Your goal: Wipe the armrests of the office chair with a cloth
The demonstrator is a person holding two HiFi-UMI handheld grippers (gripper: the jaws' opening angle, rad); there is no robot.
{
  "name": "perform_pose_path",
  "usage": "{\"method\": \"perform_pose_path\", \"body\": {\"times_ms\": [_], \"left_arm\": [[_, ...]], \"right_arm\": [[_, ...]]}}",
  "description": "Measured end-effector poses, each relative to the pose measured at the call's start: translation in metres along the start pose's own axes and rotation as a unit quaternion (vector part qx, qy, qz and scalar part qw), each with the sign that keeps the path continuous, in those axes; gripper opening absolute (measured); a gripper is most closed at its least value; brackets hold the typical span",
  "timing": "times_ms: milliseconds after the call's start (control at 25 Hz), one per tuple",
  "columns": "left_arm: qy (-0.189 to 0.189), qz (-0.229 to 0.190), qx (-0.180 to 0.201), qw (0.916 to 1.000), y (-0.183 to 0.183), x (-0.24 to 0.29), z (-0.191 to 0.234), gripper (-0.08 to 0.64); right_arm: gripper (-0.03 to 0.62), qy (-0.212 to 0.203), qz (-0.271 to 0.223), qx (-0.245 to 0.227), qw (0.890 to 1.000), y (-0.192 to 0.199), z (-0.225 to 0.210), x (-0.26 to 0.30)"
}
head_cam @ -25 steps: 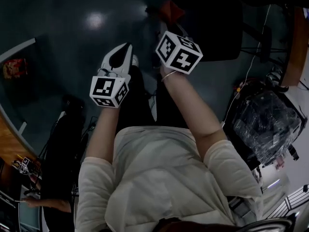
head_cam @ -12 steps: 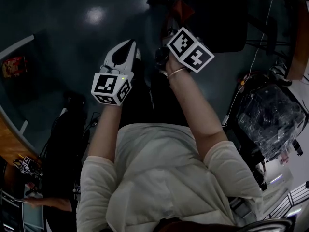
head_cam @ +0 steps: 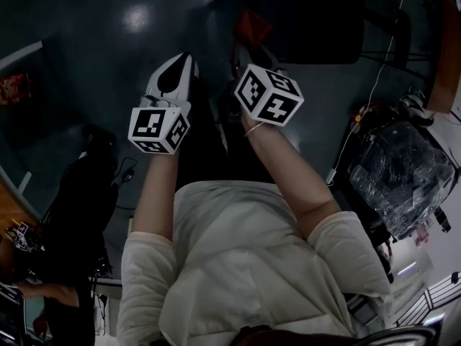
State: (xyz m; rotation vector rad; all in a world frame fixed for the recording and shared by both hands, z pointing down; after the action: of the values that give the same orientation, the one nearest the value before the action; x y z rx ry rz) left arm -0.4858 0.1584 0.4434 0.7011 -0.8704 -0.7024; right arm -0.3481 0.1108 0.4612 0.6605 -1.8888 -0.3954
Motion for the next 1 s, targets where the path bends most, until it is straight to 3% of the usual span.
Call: {"method": "perform_pose_path", "body": {"times_ms": [120, 280, 440, 600, 1000], "left_arm": [[-0.007, -0.006, -0.002, 1.0, 0.012, -0.007, -0.015, 0.014], [-0.012, -0.008, -0.003, 0.9999, 0.028, -0.014, -0.037, 0.014], [-0.016, -0.011, -0.001, 0.9998, 0.04, -0.02, -0.053, 0.014], [-0.02, -0.016, -0.001, 0.9997, 0.047, -0.021, -0.069, 0.014], [-0.03, -0.067, 0.03, 0.9969, 0.004, -0.036, -0.117, 0.014]], "right_arm": [[0.043, -0.009, 0.009, -0.026, 1.0, 0.017, -0.013, -0.015], [0.043, -0.003, 0.02, -0.024, 1.0, 0.031, -0.047, -0.032], [0.044, -0.011, 0.015, -0.055, 0.998, 0.029, -0.067, -0.043], [0.044, -0.007, 0.008, -0.053, 0.999, 0.021, -0.09, -0.051], [0.043, -0.022, -0.02, -0.098, 0.995, -0.02, -0.119, -0.097]]}}
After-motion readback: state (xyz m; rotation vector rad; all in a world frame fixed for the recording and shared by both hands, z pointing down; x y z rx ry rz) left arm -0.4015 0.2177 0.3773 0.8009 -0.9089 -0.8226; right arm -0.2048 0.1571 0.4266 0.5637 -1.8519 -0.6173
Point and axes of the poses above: the fingertips, and each gripper's own axes: x forward along the fingers, z to its left, y out of its underside, the point moved 3 cm from there along -x, backward along the fingers, and after that the axes turned 5 degrees about x, right-handed, at the moved point
